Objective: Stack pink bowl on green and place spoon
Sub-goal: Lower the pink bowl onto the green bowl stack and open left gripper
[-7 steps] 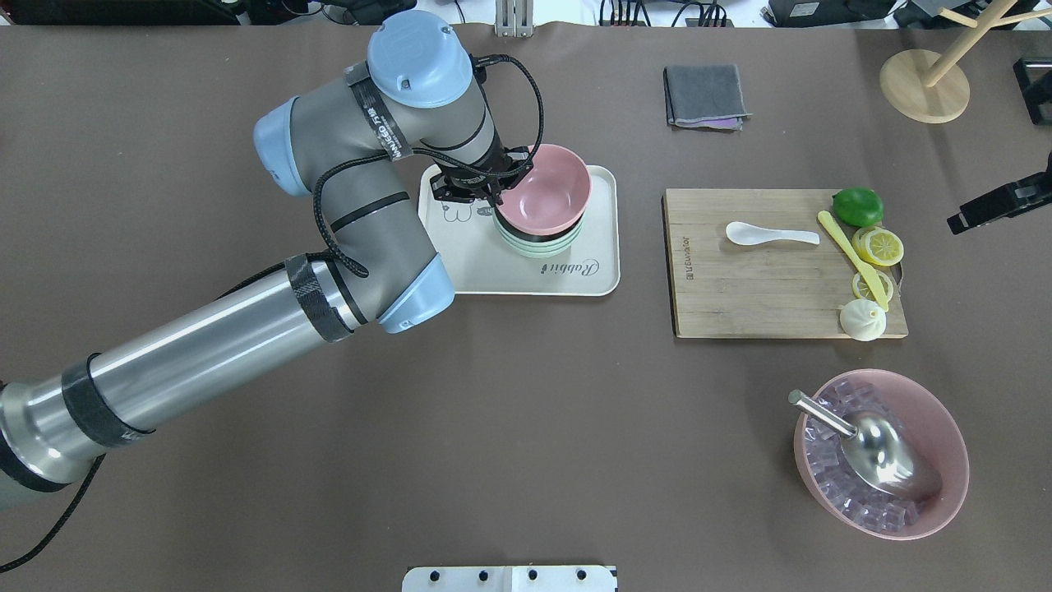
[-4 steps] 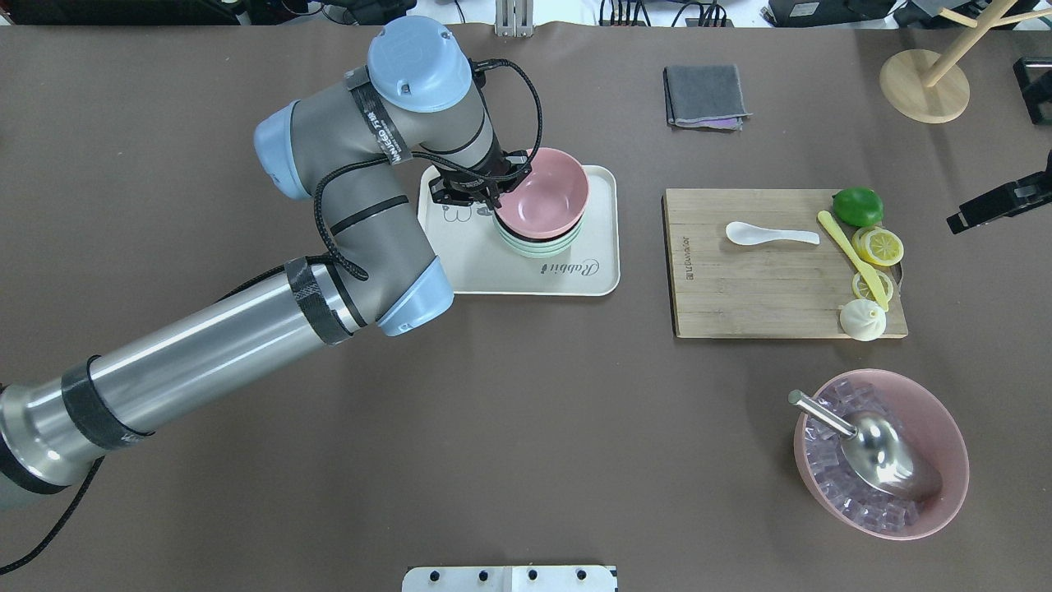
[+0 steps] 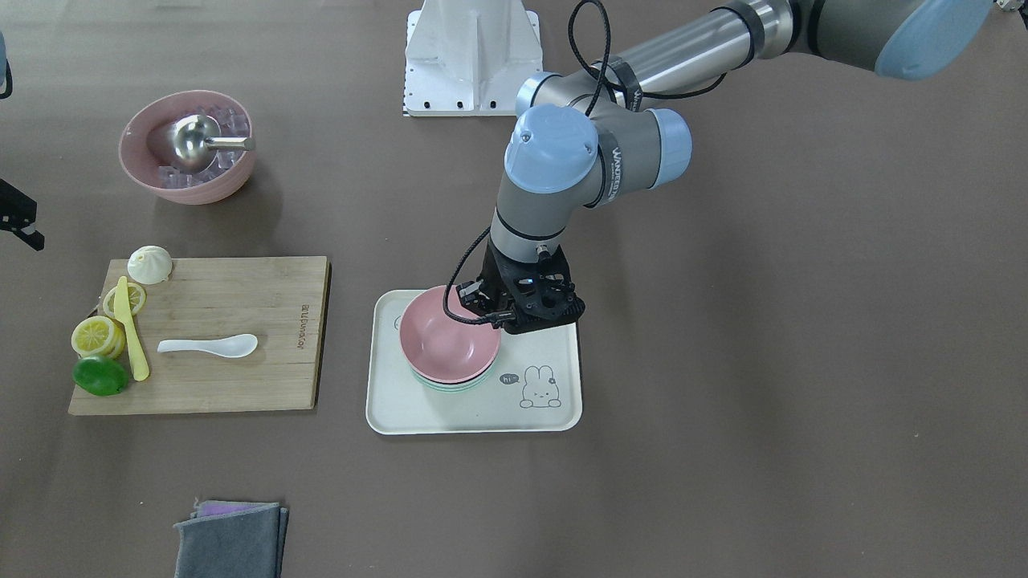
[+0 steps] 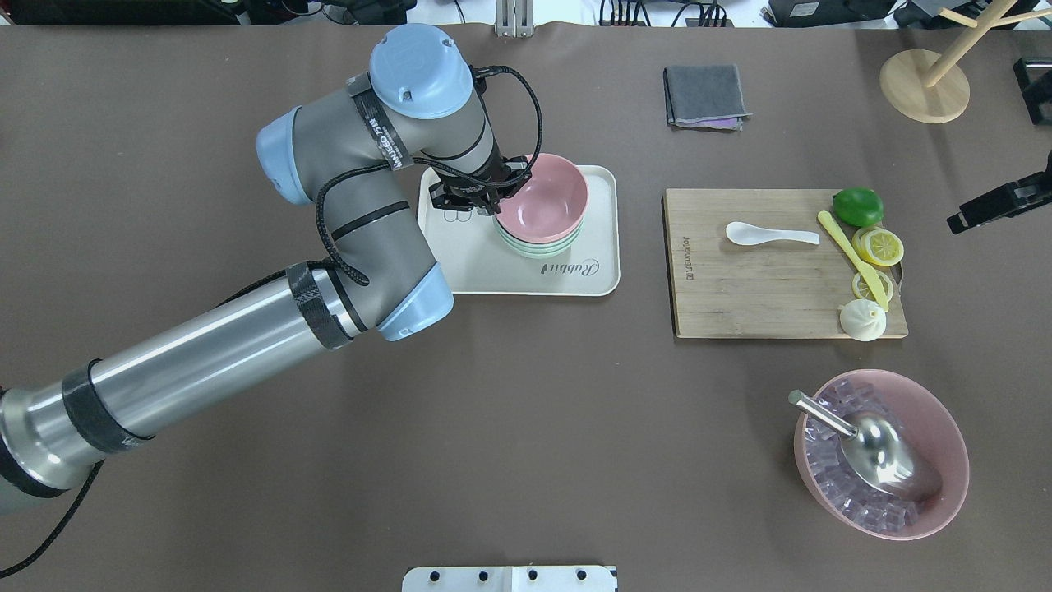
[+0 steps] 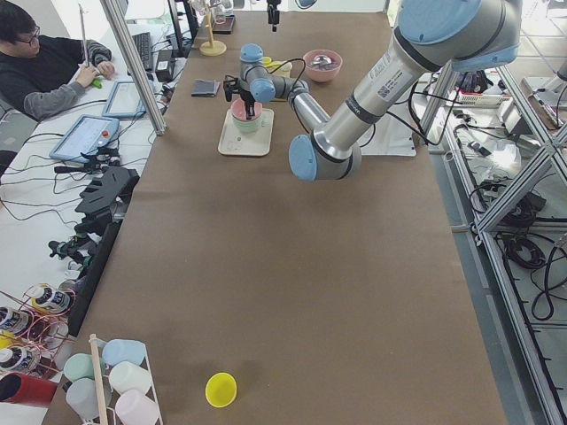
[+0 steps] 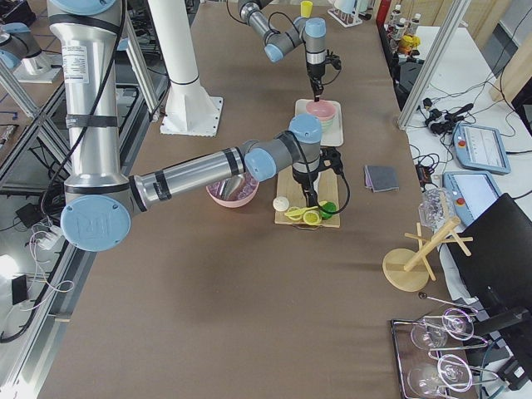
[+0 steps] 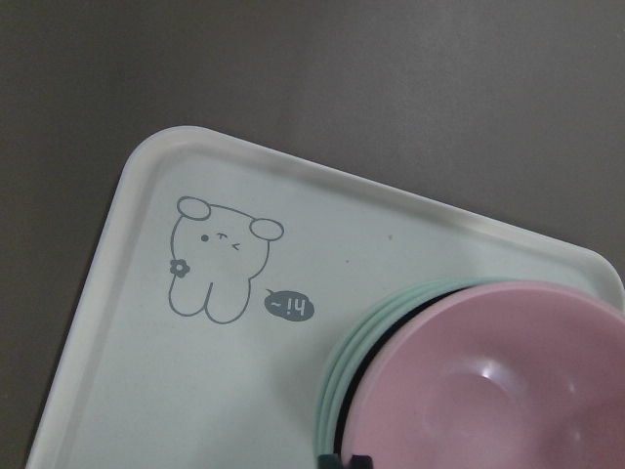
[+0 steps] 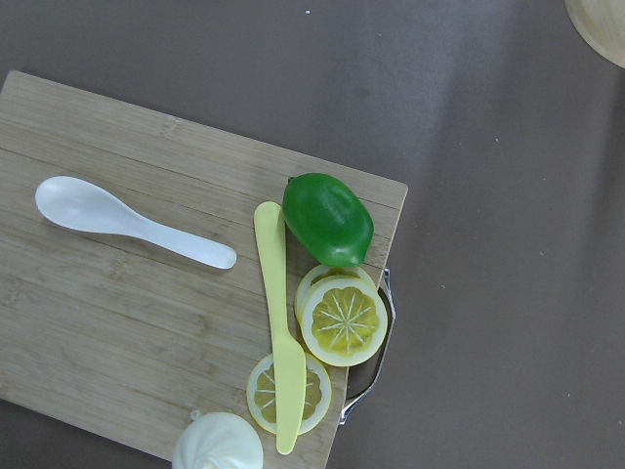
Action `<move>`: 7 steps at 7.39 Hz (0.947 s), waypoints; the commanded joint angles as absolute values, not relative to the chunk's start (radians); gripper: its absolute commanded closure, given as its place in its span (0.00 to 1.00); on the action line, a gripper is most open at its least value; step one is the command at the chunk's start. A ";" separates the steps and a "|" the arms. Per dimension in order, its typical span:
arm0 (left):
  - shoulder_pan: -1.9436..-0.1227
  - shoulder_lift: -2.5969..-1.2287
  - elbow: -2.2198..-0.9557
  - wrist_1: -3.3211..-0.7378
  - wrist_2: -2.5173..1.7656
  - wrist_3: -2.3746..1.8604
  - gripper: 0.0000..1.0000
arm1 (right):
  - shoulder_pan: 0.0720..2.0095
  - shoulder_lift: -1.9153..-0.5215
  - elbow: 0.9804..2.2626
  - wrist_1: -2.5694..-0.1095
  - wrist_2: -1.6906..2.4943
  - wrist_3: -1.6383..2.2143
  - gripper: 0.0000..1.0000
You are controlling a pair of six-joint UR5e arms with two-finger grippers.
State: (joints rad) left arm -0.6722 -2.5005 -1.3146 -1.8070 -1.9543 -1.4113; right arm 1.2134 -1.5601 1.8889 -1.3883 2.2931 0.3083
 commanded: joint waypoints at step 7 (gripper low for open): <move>-0.660 -2.499 -1.313 -1.810 -1.937 -1.411 0.89 | 1.213 -1.559 1.887 -1.388 2.292 0.308 0.00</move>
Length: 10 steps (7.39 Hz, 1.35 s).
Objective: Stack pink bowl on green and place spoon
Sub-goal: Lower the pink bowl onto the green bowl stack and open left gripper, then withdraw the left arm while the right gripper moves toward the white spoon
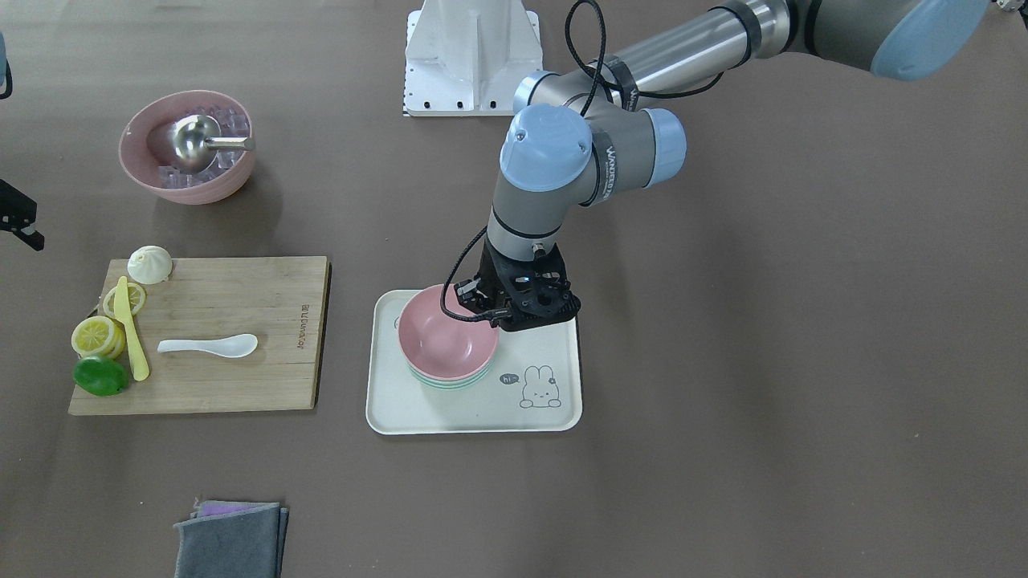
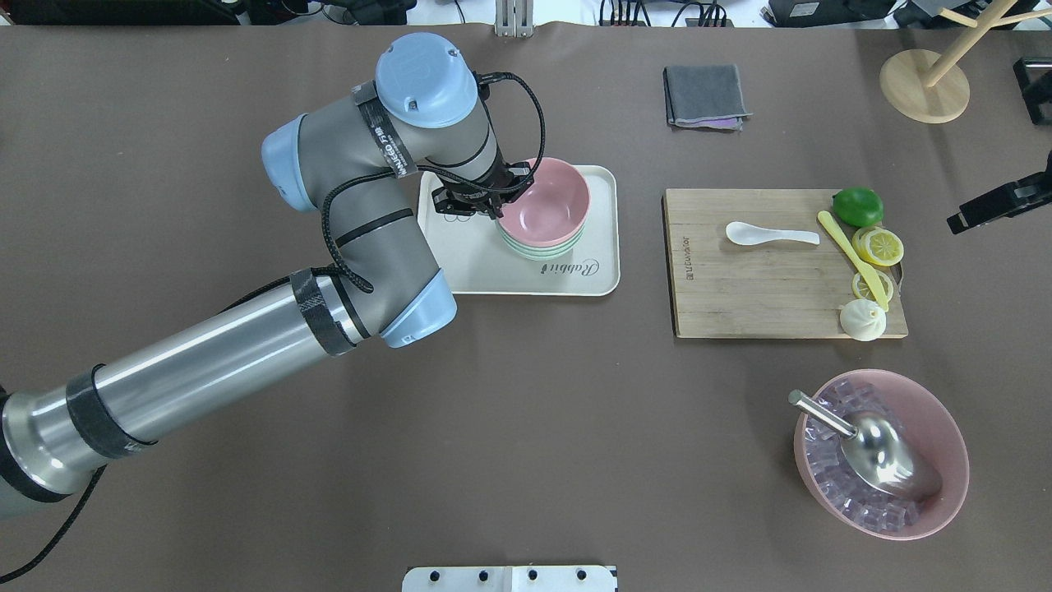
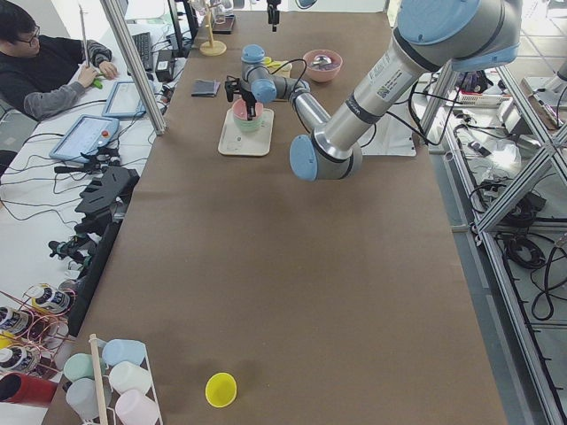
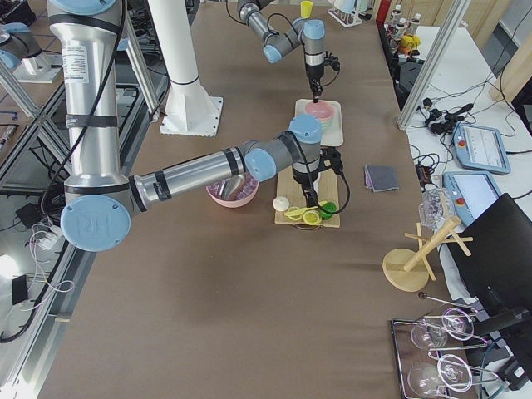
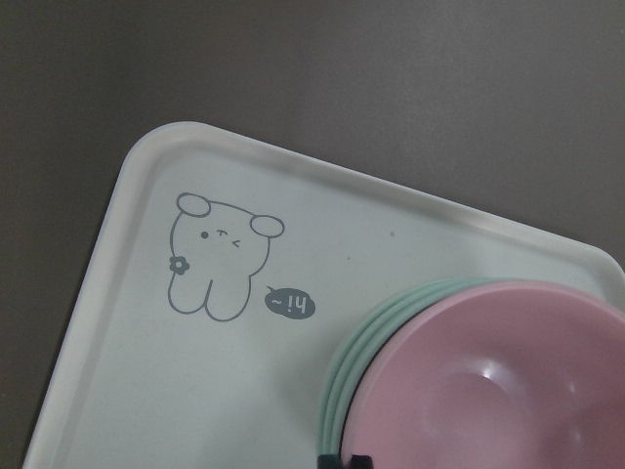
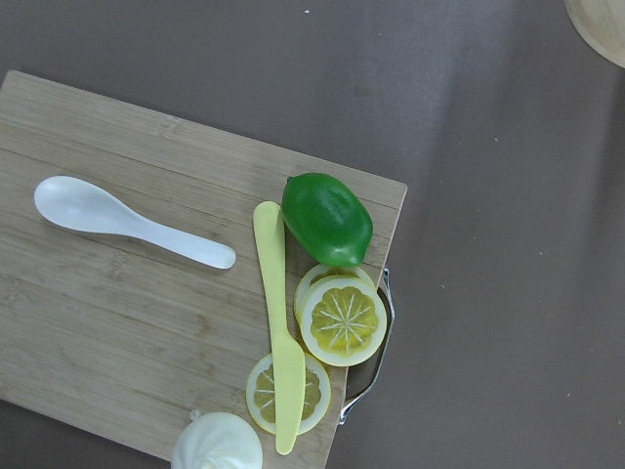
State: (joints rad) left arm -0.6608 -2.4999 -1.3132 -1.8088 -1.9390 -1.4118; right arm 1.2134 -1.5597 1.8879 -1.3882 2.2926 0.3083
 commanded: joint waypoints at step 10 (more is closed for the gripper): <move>-1.214 -1.857 -1.721 -1.835 -2.504 -0.522 0.02 | 1.086 -1.384 1.855 -1.388 2.128 0.244 0.00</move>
